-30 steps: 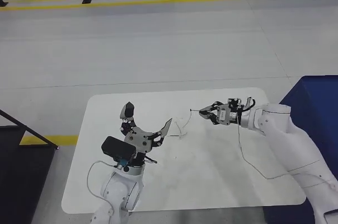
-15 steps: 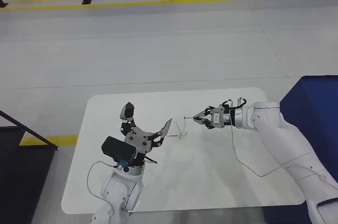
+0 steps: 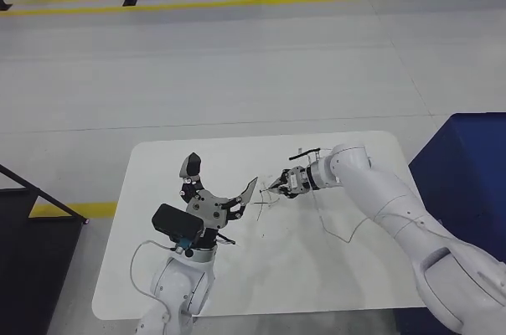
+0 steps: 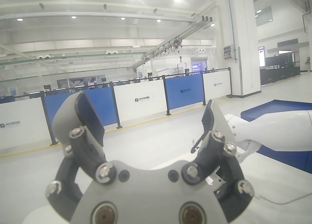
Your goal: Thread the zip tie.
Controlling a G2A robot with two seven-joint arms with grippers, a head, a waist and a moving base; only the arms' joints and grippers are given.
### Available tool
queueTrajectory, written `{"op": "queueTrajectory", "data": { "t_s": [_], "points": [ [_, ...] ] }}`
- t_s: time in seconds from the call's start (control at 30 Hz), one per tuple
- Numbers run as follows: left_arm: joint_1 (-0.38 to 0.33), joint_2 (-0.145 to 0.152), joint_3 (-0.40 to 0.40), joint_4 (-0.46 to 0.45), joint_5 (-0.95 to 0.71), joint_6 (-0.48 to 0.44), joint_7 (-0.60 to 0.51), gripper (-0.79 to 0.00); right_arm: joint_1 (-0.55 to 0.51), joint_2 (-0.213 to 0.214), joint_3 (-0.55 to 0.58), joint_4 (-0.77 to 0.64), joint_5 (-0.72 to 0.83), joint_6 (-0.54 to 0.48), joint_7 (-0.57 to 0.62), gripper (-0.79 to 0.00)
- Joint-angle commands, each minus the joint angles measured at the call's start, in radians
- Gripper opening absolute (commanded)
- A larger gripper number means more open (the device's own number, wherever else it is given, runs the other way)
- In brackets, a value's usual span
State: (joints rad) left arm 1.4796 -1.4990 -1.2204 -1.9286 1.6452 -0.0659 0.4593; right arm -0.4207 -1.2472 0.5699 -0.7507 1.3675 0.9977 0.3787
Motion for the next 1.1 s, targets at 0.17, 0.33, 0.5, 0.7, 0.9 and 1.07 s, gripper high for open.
{"op": "queueTrajectory", "data": {
  "t_s": [0.17,0.33,0.5,0.7,0.9,1.07],
  "points": [
    [0.000,0.000,0.000,0.000,0.000,0.000,0.000,0.000,0.012,-0.031,-0.001,0.085,-0.008,-0.041,0.092,0.000],
    [0.000,0.000,0.000,0.000,0.000,0.000,0.000,0.000,0.013,-0.024,0.030,0.062,-0.051,-0.181,0.216,-0.126],
    [0.000,0.000,0.000,0.000,0.000,0.000,0.000,0.000,-0.064,0.036,0.114,-0.062,-0.197,-0.544,0.309,-0.785],
    [0.000,0.000,0.000,0.000,0.000,0.000,0.000,0.000,-0.324,0.145,0.321,-0.400,-0.320,-0.815,0.209,-0.785],
    [0.000,0.000,0.000,0.000,0.000,0.000,0.000,0.000,-0.581,0.208,0.523,-0.711,-0.298,-0.797,0.090,-0.714],
    [0.000,0.000,0.000,0.000,0.000,0.000,0.000,0.000,-0.587,0.208,0.524,-0.723,-0.298,-0.796,0.087,-0.740]
  ]
}}
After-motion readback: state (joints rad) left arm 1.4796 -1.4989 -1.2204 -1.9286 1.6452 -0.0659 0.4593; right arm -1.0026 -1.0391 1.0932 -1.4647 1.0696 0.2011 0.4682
